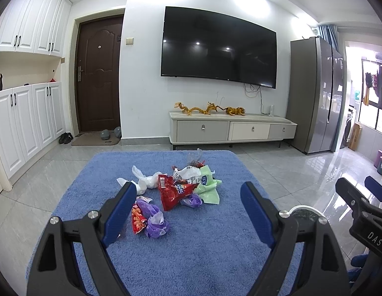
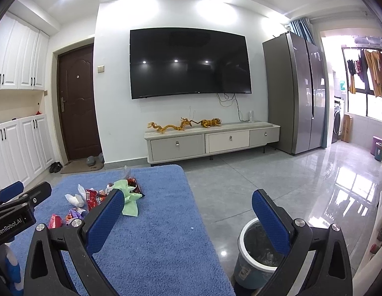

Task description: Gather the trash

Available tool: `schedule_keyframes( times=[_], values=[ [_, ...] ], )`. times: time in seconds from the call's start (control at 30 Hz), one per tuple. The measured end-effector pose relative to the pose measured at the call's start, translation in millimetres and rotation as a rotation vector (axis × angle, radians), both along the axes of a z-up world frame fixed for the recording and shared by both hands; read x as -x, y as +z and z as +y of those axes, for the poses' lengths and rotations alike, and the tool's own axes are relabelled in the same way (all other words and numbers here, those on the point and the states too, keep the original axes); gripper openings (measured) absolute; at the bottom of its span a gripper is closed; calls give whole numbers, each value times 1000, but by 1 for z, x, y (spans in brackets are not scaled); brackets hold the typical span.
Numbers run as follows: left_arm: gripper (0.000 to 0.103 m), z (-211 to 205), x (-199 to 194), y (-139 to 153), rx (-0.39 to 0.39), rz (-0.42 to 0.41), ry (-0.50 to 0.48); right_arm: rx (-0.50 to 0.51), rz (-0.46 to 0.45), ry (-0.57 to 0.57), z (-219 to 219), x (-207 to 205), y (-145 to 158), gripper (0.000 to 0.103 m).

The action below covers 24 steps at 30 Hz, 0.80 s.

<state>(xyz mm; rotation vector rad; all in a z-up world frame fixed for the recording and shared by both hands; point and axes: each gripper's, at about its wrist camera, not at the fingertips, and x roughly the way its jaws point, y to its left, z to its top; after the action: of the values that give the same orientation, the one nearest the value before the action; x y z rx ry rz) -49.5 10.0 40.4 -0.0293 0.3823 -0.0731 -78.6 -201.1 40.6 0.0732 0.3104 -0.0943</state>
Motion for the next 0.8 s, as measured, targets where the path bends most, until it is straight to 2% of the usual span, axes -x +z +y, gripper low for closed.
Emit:
schedule_keyframes(
  times=[0.57, 0.8],
  values=[
    [86, 11, -18, -13, 13, 26, 10, -6, 56, -5, -3, -19, -12, 103],
    [86, 48, -37, -14, 23, 25, 84, 4, 102, 14, 1, -37, -18, 103]
  ],
)
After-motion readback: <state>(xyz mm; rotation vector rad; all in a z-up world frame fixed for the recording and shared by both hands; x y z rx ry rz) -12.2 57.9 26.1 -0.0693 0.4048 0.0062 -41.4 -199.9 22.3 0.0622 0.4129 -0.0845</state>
